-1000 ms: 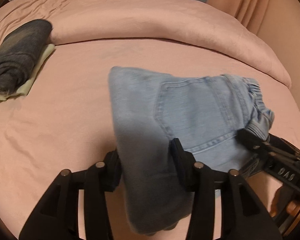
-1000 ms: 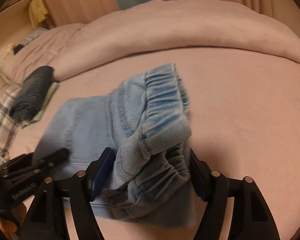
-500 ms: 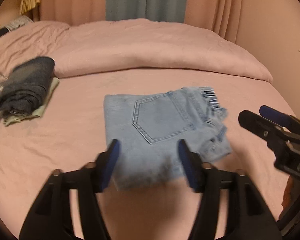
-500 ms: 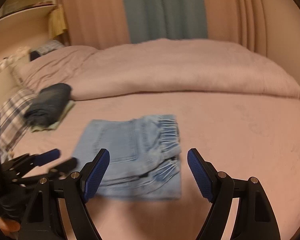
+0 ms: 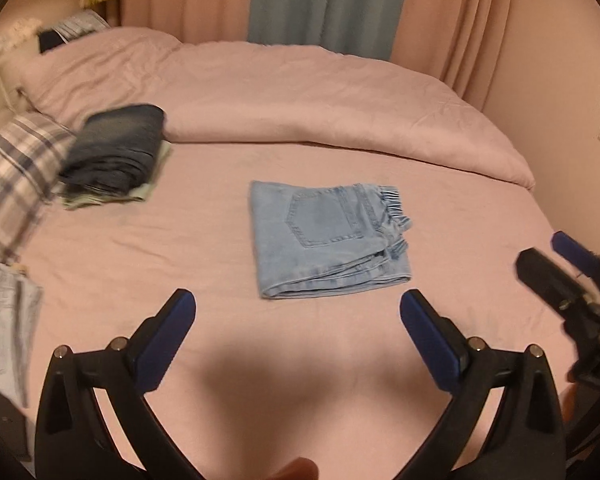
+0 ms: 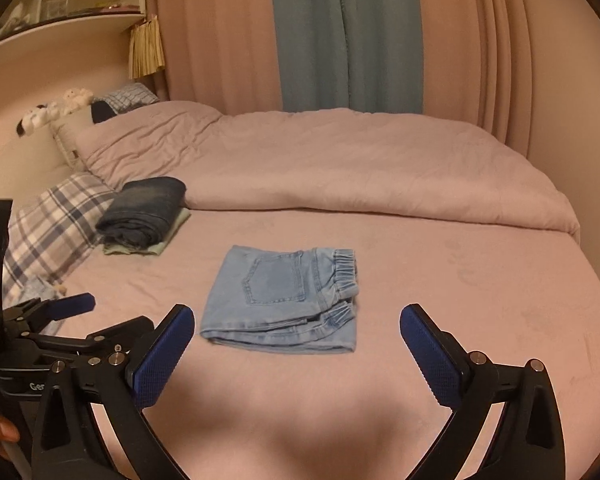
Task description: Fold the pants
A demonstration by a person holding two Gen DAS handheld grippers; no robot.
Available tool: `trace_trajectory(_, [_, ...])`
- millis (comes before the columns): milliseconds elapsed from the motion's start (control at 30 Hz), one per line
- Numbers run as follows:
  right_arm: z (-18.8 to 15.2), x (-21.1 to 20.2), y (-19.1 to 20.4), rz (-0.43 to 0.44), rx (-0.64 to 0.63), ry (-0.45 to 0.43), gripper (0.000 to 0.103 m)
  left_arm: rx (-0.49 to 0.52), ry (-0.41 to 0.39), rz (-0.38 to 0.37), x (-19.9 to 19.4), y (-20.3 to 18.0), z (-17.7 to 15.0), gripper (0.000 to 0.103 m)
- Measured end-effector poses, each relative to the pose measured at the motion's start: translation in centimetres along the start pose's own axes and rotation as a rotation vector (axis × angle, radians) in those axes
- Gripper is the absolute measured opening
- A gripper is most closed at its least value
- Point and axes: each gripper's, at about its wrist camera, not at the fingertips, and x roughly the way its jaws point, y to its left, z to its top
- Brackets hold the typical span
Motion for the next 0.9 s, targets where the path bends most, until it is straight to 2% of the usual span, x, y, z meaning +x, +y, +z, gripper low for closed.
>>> trace_trajectory(67, [0.4, -1.0, 0.0, 0.016, 0.010, -0.004, 0.102, 0.008, -0.005, 0.027, -1.1, -0.1, 0.0, 0.102])
trace_trajectory(267, [0.9, -3.0, 0.7, 0.000, -0.007, -0.029, 0.102, 0.007, -0.026, 0.036, -3.7, 0.2, 0.2, 0.102])
trace_trajectory(900, [0.9, -4.7, 1.2, -0.003, -0.003, -0.058, 0.102, 0.022, -0.047, 0.050, -5.3, -0.6, 0.2, 0.102])
